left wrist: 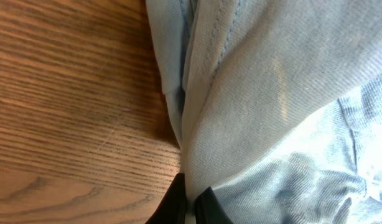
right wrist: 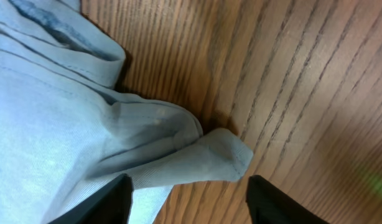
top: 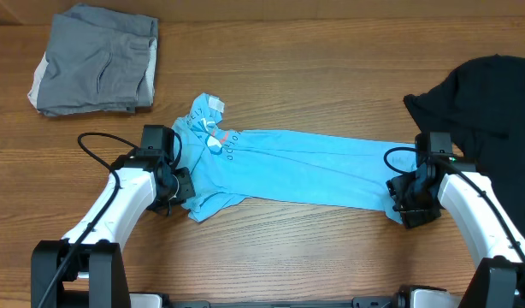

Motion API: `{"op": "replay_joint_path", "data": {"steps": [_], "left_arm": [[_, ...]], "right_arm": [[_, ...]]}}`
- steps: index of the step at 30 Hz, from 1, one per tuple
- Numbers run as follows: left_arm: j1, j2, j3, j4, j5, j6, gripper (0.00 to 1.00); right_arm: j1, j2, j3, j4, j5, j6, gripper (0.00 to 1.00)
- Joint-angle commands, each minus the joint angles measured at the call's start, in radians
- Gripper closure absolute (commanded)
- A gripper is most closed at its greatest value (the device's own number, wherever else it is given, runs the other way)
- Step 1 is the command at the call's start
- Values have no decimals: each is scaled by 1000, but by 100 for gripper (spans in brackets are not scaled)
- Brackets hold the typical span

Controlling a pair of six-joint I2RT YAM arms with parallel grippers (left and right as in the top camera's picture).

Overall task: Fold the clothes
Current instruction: 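Hold both ends and pull the T-shirt taut between the grippers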

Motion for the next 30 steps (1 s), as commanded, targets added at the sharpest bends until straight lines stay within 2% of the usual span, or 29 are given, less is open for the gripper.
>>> {"op": "replay_joint_path", "data": {"steps": [1,7,16,22,26,30], "left_arm": [[2,4,18,-10,4,-3,96],[2,4,18,-12,4,-3,96],[2,4,18,-13,4,-3,96],[2,4,18,-15,4,-3,96],[2,4,18,-17,4,-2,96],[2,-1,18,-25,3,-3,96]], "right_arm": [[-4,-1,-61,34,39,2,33],[-4,-1,-156,163,22,2,31],[-4,-1,-162,193,-6,2,32],[-4,-1,-161,192,5,2,57],[-4,-7,-160,168,32,37,62],[-4,-47,-144,142,33,38,75]]}}
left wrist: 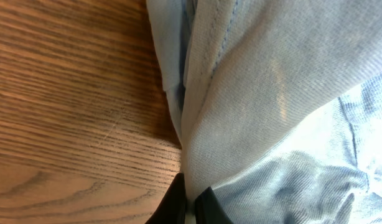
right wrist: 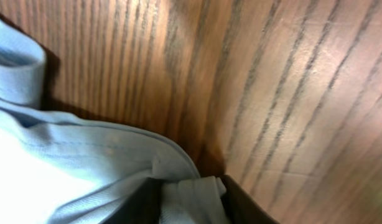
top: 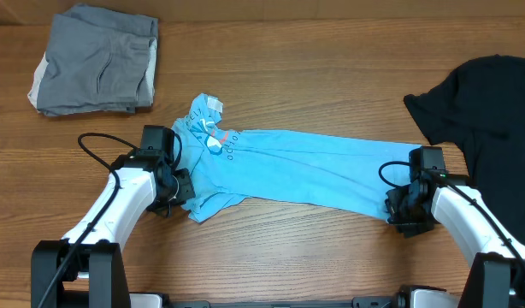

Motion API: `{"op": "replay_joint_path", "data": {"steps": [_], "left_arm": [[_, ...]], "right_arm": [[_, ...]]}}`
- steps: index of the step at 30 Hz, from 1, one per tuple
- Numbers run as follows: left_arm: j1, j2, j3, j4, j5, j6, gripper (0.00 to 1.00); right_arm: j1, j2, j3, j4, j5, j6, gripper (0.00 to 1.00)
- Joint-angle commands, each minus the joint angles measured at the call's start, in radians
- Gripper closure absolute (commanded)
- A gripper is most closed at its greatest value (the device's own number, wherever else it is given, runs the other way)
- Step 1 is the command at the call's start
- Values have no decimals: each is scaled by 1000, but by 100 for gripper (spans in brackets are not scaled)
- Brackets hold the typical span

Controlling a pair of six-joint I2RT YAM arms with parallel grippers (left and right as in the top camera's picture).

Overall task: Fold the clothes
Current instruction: 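Hold both ends and pull the T-shirt taut between the grippers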

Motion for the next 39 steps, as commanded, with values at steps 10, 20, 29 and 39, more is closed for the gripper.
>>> {"op": "replay_joint_path", "data": {"steps": [10,20,29,39], "left_arm": [[-1,-143,34,-129,-37,-3,96],[-2,-410,92,-345,-32,-2,96],[-2,-558,270,-549,50,-3,96],[-1,-642,719,-779,58,-8,96]], "right_arm": [[-4,-206,77,-164,68,14,89],[-4,-380,238,-388,68,-54,92],[-4,-483,443,-585,68,-83,96],[-4,-509,809,-786,51,-210,96]]}}
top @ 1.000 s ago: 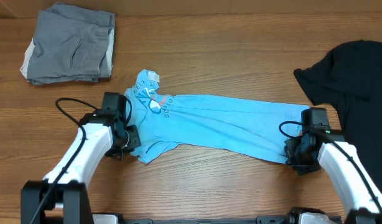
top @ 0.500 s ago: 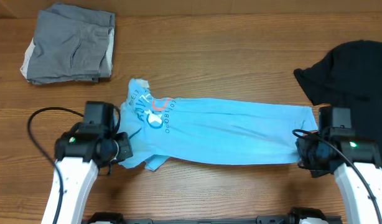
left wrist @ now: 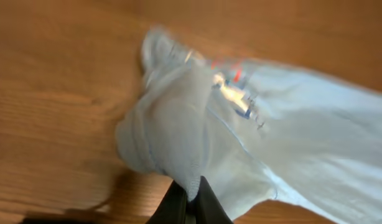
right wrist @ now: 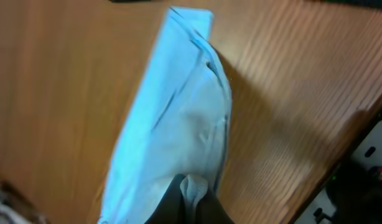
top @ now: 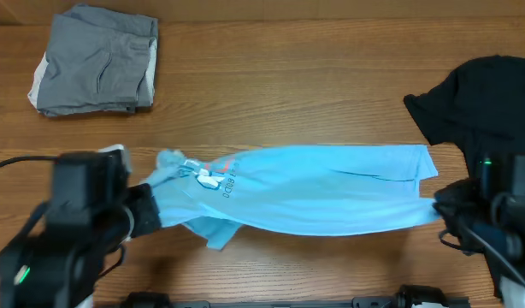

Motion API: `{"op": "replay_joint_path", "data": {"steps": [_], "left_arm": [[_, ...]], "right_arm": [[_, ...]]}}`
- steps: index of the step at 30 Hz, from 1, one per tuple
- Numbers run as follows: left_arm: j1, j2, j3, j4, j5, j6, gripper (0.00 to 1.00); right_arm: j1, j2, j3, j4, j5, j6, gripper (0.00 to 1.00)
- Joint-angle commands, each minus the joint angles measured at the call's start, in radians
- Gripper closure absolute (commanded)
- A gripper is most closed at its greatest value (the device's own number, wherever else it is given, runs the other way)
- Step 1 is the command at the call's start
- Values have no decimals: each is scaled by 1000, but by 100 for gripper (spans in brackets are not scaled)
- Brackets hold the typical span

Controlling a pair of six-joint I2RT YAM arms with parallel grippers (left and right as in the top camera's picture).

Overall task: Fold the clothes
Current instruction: 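Hold both ends and pull the T-shirt taut between the grippers, then lift the T-shirt with both grippers and lay it flat forward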

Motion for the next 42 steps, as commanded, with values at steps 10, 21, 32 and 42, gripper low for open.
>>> {"op": "replay_joint_path", "data": {"steps": [10,21,32,42], "left_arm": [[-1,-28,586,-200,53,-73,96],[0,1,823,-137,-26,-92,96],[0,458,823,67,-61,-70,96],[0,969,823,406,-106,11,96]], "right_arm": [[-4,-14,493,-101,-162,-201,96],[-4,30,696,-69,-165,-205,96],[-4,382,696,150,-165,-253,96],[-4,751,696,426,-146,-288,96]]}}
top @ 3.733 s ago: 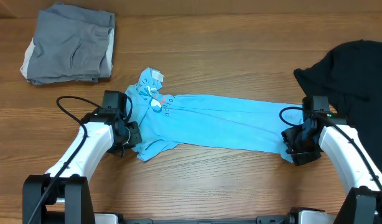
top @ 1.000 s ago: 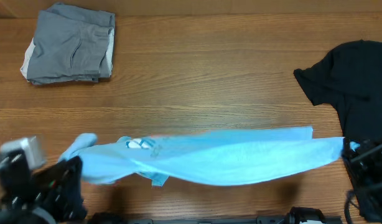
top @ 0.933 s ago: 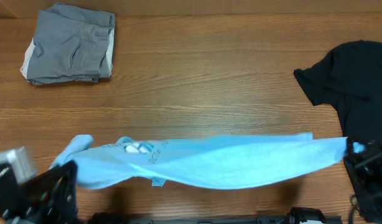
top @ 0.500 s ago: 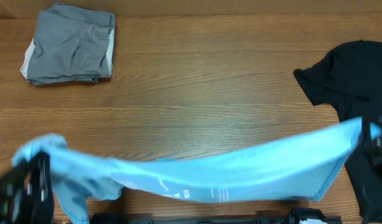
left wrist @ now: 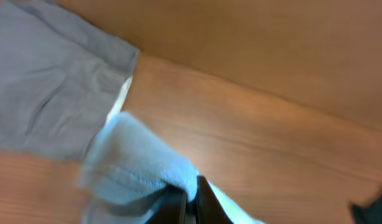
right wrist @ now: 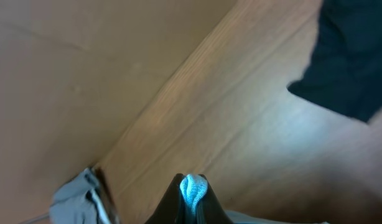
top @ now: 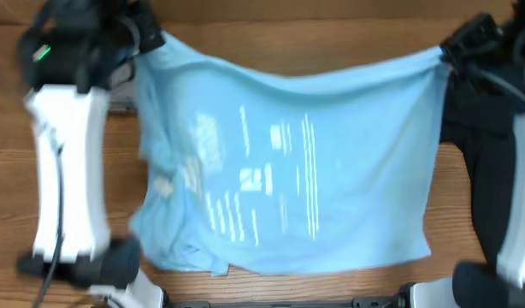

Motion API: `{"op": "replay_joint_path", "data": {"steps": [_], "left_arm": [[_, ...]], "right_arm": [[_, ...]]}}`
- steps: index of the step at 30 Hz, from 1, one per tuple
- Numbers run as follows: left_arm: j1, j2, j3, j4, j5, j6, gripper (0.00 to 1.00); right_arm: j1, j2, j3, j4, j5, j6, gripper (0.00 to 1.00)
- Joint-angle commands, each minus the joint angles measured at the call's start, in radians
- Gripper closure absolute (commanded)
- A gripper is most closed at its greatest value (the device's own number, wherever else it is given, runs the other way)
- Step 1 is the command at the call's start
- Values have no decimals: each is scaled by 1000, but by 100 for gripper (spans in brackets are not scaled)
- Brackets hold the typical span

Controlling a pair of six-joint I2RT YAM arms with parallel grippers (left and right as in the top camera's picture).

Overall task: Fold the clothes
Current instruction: 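Lift the T-shirt with both grippers and lay it flat forward, then release the T-shirt and move the left gripper to its lower-left hem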

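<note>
A light blue T-shirt [top: 288, 162] with white print hangs spread wide, held up high toward the overhead camera by both arms. My left gripper [top: 147, 38] is shut on its upper left corner, seen as bunched blue cloth [left wrist: 141, 168] between the fingers. My right gripper [top: 446, 47] is shut on the upper right corner, a small blue fold [right wrist: 192, 186] pinched in the jaws. The shirt's lower edge droops near the table's front.
Folded grey shorts [left wrist: 48, 106] lie at the table's far left, mostly hidden in the overhead view behind the shirt and left arm. A black garment [right wrist: 356, 56] lies at the right side. The wooden table [top: 288, 43] shows beyond the shirt.
Both grippers have risen high and toward the far side, still holding the shirt. The shirt, then a stretched band just above the table, now hangs open as a wide sheet.
The shirt lay bunched lengthwise on the table, my left gripper shut on its left end and my right gripper open at the right end. The right gripper then shut on that end. Both lifted it stretched, and now it hangs spread high.
</note>
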Motion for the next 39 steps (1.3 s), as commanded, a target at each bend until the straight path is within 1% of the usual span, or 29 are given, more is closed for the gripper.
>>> {"op": "replay_joint_path", "data": {"steps": [1,3,4,5,6,7,8,9,10,14,20,23,26,29,31,34,38,39], "left_arm": [[0,106,11,104,-75,66,96],[0,161,11,161,-122,101,96],[0,180,11,182,-137,119,96],[0,193,11,196,-144,142,96],[0,200,11,200,-150,154,92],[0,203,11,198,-154,156,77],[0,205,11,192,-154,162,41],[0,205,11,188,-154,162,9],[0,204,11,182,-153,161,0],[0,192,11,143,-149,161,0],[-3,130,11,20,-149,155,0],[-8,81,11,-103,-135,101,0],[-9,61,11,-292,-59,49,0],[-11,66,4,-429,-9,48,0],[-16,66,-6,-488,-2,48,0],[-25,66,-10,-540,-2,48,0],[-29,27,-51,-544,16,52,0],[-29,7,-75,-544,18,53,0]], "right_arm": [[-4,67,7,90,31,-19,96],[-4,109,7,138,59,-19,94],[-4,127,7,154,72,-19,91],[-4,140,7,166,84,-18,84],[-4,151,7,172,96,-19,68],[-4,157,7,174,103,-23,43],[-4,160,7,175,106,-32,16],[-4,160,7,175,105,-49,0],[-4,160,7,170,105,-62,0],[-4,157,8,122,105,-71,0],[-4,143,8,4,106,-71,0],[-4,129,8,-70,105,-69,0],[-4,122,8,-176,106,-52,0],[-4,122,7,-273,134,-5,0],[-4,122,7,-322,163,35,0],[-4,122,7,-377,166,40,0],[-4,118,7,-464,199,77,0],[-4,112,-3,-464,200,52,1]]}}
